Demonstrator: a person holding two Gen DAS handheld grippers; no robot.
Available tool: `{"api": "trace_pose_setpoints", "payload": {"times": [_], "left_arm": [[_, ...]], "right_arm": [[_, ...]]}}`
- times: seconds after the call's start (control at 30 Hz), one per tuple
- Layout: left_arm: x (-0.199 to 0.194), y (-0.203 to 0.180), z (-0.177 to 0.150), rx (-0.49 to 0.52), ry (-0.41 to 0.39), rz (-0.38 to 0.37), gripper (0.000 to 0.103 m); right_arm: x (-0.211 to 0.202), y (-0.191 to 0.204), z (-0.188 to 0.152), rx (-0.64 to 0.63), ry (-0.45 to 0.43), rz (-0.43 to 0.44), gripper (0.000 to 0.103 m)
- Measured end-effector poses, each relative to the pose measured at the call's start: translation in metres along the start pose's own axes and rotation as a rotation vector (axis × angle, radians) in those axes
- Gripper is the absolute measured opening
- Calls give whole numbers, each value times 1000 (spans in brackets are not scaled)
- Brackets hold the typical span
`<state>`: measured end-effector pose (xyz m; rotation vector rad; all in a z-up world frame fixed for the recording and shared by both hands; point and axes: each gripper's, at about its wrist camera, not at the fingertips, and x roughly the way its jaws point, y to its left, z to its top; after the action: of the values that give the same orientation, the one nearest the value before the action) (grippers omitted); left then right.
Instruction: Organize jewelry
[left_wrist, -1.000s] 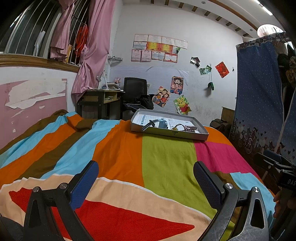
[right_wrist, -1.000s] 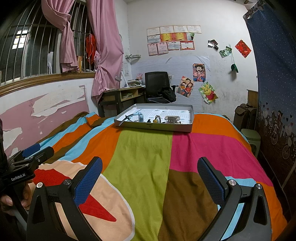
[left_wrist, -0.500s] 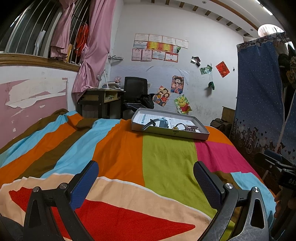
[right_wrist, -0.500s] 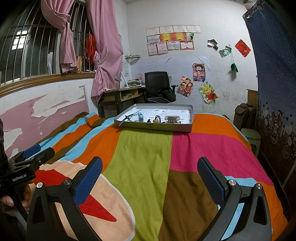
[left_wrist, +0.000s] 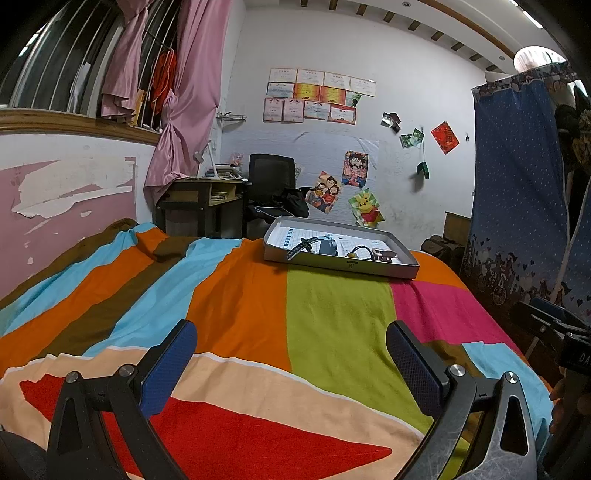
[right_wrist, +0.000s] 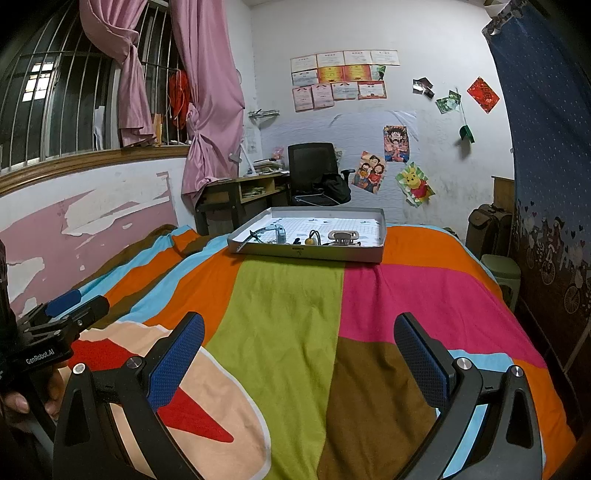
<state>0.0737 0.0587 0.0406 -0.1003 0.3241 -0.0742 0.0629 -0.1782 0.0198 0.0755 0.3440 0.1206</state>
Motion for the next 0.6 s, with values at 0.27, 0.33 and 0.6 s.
{"api": "trace_pose_setpoints", "payload": {"times": [0.27,0.33,0.6], "left_arm": [[0,-1,-1,0,0,0,103],[0,-1,-1,0,0,0,103],[1,2,0,0,3,-4,103]], "right_arm": [[-2,5,2,8,-4,-4,101],[-2,5,2,8,-3,-4,101],[-1,5,3,12,-9,-7,101]]}}
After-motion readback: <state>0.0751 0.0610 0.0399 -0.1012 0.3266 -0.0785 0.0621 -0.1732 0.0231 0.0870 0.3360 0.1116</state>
